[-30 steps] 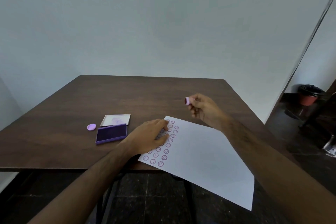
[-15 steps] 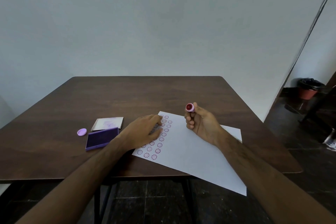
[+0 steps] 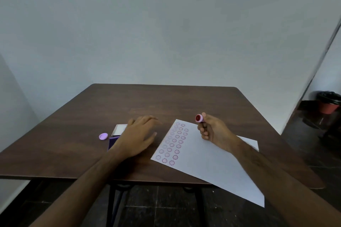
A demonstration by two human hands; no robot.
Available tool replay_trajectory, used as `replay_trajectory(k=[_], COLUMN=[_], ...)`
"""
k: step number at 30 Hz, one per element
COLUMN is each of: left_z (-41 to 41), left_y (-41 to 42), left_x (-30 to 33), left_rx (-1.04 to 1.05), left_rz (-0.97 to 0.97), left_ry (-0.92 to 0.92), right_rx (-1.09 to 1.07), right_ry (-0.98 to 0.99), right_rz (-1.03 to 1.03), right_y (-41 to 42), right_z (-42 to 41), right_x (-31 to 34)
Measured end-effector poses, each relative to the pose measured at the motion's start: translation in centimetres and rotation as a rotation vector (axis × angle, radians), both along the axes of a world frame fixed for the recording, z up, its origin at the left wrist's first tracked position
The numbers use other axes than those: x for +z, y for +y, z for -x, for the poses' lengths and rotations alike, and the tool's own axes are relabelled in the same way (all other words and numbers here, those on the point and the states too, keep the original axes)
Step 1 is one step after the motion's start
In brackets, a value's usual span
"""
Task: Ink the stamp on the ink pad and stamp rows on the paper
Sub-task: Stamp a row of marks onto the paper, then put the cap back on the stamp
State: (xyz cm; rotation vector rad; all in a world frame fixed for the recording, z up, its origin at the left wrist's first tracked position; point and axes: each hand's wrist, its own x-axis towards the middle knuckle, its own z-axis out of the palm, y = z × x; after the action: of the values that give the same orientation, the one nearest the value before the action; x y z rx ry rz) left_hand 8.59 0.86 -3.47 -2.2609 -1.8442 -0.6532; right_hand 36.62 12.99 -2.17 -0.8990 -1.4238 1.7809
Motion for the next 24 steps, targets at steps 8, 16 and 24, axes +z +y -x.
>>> replay_trajectory(k=[8, 16, 24], left_z=[10.0, 11.4, 10.7], left_y=[-6.5, -7.0, -7.8], left_x=[-0.5, -1.6, -1.4], left_rx=[0.571, 0.590, 0.470], left_rz=[0.012, 0.150, -0.063], left_ry=[-0.423, -0.368, -0.453], right_rx=[0.123, 0.152, 0.214], right_ry=[-0.105, -0.119, -0.092], right_rz=[-0.166, -0.072, -0.099], right_y=[-3.3, -6.9, -7.8], right_z=[6.7, 14.0, 16.2], right_x=[2.5, 2.2, 2.3])
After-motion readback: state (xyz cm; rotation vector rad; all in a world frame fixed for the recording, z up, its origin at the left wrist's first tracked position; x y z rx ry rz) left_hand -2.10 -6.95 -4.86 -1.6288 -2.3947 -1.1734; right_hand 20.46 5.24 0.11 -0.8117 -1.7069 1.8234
